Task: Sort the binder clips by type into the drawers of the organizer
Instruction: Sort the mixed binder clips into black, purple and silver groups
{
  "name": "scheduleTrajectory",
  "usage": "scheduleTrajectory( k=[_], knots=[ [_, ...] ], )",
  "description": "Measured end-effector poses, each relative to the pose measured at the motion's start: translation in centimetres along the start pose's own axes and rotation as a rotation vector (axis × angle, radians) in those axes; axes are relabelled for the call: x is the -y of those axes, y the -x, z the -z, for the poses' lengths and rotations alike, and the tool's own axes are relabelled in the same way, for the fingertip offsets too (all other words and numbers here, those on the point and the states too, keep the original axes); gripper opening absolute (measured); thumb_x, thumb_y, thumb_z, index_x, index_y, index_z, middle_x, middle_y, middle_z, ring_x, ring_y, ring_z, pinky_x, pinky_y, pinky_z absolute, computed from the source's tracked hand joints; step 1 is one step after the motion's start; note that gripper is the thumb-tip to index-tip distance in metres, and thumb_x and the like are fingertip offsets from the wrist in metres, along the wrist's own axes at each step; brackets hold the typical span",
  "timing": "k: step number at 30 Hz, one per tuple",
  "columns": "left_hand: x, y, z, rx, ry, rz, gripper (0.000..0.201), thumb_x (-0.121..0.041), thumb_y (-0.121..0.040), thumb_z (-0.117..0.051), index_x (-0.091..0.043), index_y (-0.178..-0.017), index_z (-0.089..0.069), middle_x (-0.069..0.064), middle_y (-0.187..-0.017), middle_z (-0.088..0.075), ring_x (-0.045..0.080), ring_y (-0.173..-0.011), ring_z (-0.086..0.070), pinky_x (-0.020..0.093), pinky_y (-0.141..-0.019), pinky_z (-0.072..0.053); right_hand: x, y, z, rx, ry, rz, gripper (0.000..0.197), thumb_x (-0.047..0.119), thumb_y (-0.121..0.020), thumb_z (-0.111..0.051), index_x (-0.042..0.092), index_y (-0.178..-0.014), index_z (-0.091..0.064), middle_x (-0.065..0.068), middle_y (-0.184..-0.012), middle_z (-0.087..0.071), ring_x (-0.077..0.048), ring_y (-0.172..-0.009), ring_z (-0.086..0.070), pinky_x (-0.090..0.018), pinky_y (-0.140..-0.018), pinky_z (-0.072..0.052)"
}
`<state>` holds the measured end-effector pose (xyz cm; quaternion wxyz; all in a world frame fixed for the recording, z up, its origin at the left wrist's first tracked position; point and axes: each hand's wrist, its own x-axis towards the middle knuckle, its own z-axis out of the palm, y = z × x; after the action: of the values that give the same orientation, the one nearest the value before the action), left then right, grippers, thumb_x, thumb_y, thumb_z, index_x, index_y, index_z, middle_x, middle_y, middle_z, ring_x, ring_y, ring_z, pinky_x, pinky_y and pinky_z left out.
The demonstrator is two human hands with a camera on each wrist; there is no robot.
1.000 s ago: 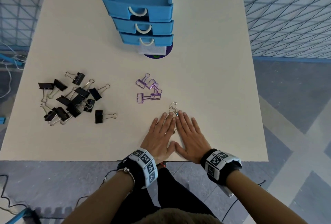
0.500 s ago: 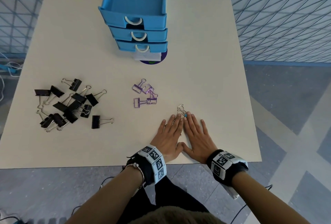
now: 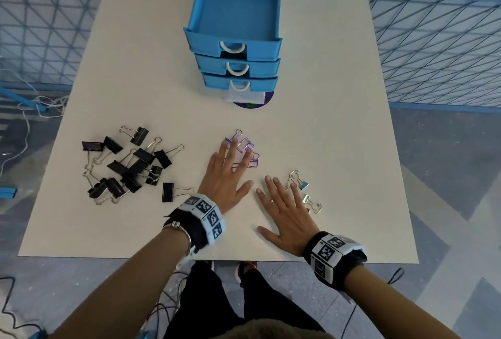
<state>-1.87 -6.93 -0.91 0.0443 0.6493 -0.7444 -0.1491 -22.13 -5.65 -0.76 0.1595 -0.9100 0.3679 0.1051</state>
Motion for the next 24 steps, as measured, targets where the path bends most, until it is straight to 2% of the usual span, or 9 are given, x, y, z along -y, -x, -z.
scheduleTrajectory(
  k=[3, 6, 9, 14, 18, 20, 24],
  knots=[
    [1.2, -1.4, -0.6, 0.040, -0.003, -0.031, 0.070, -0.054, -0.082, -0.029, -0.015, -0.140, -0.029, 0.023, -0.148, -0.022, 0.045, -0.132, -0.026, 0.058, -0.101, -0.030, -0.5, 0.7, -0.9, 0.019, -0.009, -0.046, 0.076, 0.066, -0.087, -0.014, 0.015, -0.144, -0.017, -0.015, -0.151, -0.016, -0.027, -0.139, -0.007, -0.052, -0.108, -0.006],
    [1.9, -2.4, -1.3, 0.065, -0.033, -0.107, 0.071, -0.057, -0.081, -0.031, -0.016, -0.139, -0.027, 0.023, -0.146, -0.028, 0.045, -0.131, -0.028, 0.057, -0.102, -0.030, -1.1, 1.4, -1.3, 0.030, -0.004, -0.063, 0.078, 0.067, -0.086, -0.019, 0.015, -0.144, -0.016, -0.016, -0.151, -0.017, -0.028, -0.139, -0.009, -0.052, -0.108, -0.007],
    [2.1, -2.4, -1.8, 0.068, -0.055, -0.149, 0.072, -0.059, -0.081, -0.030, -0.017, -0.139, -0.025, 0.021, -0.148, -0.026, 0.042, -0.134, -0.023, 0.055, -0.105, -0.027, -1.5, 1.9, -1.3, 0.043, 0.018, -0.076, 0.079, 0.067, -0.085, -0.021, 0.014, -0.144, -0.018, -0.017, -0.151, -0.017, -0.028, -0.139, -0.009, -0.053, -0.108, -0.010],
    [1.2, -0.5, -2.3, 0.055, -0.041, -0.086, 0.074, -0.060, -0.082, -0.026, -0.014, -0.141, -0.025, 0.020, -0.149, -0.024, 0.039, -0.136, -0.021, 0.052, -0.106, -0.027, -2.5, 2.4, -1.0, 0.082, 0.049, -0.107, 0.080, 0.068, -0.085, -0.015, 0.014, -0.144, -0.016, -0.017, -0.151, -0.017, -0.029, -0.139, -0.008, -0.053, -0.107, -0.012],
    [0.4, 0.8, -2.5, 0.072, -0.013, -0.040, 0.076, -0.064, -0.086, -0.017, -0.012, -0.140, -0.027, 0.018, -0.149, -0.022, 0.033, -0.135, -0.013, 0.055, -0.104, -0.027, -2.2, 2.3, -0.2, 0.065, 0.063, -0.099, 0.081, 0.069, -0.085, -0.017, 0.014, -0.144, -0.014, -0.016, -0.151, -0.015, -0.030, -0.139, -0.011, -0.053, -0.108, -0.011],
    [0.1, 1.0, -1.9, 0.063, 0.009, -0.022, 0.077, -0.064, -0.087, -0.006, -0.012, -0.141, -0.022, 0.017, -0.151, -0.017, 0.035, -0.136, -0.014, 0.056, -0.105, -0.022, -1.3, 1.7, 0.4, 0.027, 0.043, -0.077, 0.081, 0.069, -0.085, -0.018, 0.014, -0.144, -0.012, -0.015, -0.152, -0.013, -0.030, -0.140, -0.009, -0.053, -0.109, -0.009],
    [0.9, 2.0, 0.8, -0.050, 0.068, 0.067, 0.071, -0.062, -0.088, -0.008, -0.017, -0.143, -0.010, 0.018, -0.152, -0.016, 0.032, -0.139, -0.010, 0.050, -0.108, -0.009, 1.9, -1.5, 1.9, -0.042, 0.004, 0.009, 0.081, 0.067, -0.086, -0.017, 0.011, -0.144, -0.007, -0.015, -0.152, -0.008, -0.028, -0.140, -0.002, -0.053, -0.109, -0.005]
  ],
)
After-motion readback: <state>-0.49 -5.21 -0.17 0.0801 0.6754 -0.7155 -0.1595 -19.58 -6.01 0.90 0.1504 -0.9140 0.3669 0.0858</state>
